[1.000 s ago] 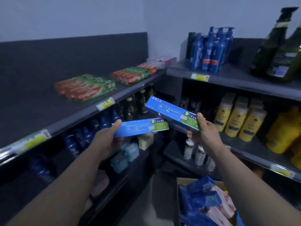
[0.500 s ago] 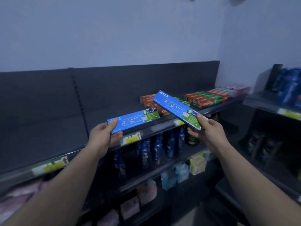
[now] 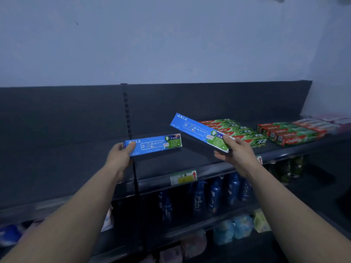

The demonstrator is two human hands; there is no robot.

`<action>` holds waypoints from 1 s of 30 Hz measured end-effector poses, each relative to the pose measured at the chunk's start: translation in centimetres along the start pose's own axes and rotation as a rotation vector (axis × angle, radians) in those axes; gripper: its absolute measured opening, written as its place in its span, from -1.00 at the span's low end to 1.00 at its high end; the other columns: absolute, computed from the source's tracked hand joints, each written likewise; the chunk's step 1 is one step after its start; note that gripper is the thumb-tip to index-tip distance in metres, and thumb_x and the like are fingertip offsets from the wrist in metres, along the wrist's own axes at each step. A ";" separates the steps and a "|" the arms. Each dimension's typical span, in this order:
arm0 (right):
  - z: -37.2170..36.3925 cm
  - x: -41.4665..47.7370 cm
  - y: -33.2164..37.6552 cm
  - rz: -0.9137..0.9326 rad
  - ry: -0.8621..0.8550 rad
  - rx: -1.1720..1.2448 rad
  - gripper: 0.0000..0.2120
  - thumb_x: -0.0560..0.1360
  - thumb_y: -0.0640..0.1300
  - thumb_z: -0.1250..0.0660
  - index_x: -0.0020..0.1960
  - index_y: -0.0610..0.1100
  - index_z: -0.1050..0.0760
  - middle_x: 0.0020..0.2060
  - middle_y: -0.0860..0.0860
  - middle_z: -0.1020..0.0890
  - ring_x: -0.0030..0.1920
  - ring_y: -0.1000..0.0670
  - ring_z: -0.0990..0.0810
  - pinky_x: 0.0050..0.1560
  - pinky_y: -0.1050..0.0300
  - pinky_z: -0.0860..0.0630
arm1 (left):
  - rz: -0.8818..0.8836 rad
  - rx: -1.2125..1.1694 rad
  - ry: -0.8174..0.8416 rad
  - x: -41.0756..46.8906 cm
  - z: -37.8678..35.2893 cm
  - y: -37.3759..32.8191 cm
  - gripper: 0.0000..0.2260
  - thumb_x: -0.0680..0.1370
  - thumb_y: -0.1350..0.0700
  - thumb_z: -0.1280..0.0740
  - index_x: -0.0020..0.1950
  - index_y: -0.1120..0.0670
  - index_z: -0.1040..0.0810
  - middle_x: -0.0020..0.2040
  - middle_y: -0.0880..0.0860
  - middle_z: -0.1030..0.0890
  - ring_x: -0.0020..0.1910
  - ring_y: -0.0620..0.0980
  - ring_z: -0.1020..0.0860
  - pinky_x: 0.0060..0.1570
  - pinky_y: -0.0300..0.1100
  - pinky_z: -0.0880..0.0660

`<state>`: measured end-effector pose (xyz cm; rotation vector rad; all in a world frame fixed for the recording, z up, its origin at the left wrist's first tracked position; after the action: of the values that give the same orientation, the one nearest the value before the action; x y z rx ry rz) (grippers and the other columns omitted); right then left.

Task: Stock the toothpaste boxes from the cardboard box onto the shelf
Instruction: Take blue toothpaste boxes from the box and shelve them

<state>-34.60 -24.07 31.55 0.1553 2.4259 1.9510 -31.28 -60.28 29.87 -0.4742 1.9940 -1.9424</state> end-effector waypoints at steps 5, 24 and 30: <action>0.1 5.1 0.8 0.009 0.029 -0.029 -0.81 0.57 -0.10 -0.30 0.00 -0.25 -0.46 -0.04 -0.20 -0.62 -0.12 -0.18 -0.64 -0.13 -0.02 -0.65 | 0.000 0.024 0.001 3.4 -2.2 0.3 -0.77 0.55 0.06 -0.36 0.11 0.18 -0.52 0.05 0.12 -0.62 -0.03 0.07 -0.58 0.15 0.02 -0.51; -4.8 19.5 0.3 -0.031 0.436 -0.408 -0.73 0.54 -0.15 -0.33 0.22 -0.17 -0.46 0.04 -0.12 -0.58 0.01 -0.05 -0.61 0.07 -0.13 -0.60 | -0.017 0.400 -0.179 16.8 -8.9 1.8 -0.56 0.54 0.10 -0.38 0.35 0.25 -0.41 0.26 0.14 -0.51 0.22 0.13 -0.49 0.11 -0.18 -0.34; -8.2 21.1 -1.6 -0.084 0.428 -0.609 -0.71 0.55 -0.12 -0.31 0.23 -0.21 -0.42 0.13 -0.20 -0.53 0.08 -0.13 -0.59 0.01 -0.15 -0.62 | 0.006 0.448 -0.184 18.8 -8.2 2.5 -0.60 0.53 0.10 -0.40 0.31 0.23 -0.46 0.22 0.15 -0.55 0.15 0.13 -0.53 0.16 -0.08 -0.43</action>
<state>-56.36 -30.39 32.65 -0.4064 1.8366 2.7885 -51.83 -61.25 27.69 -0.5041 1.3908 -2.1676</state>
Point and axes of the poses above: each hand's wrist, its own x-axis towards the middle knuckle, its own z-axis out of the back of the hand, y = z × x, the point moved 6 cm from there along x, towards the middle knuckle
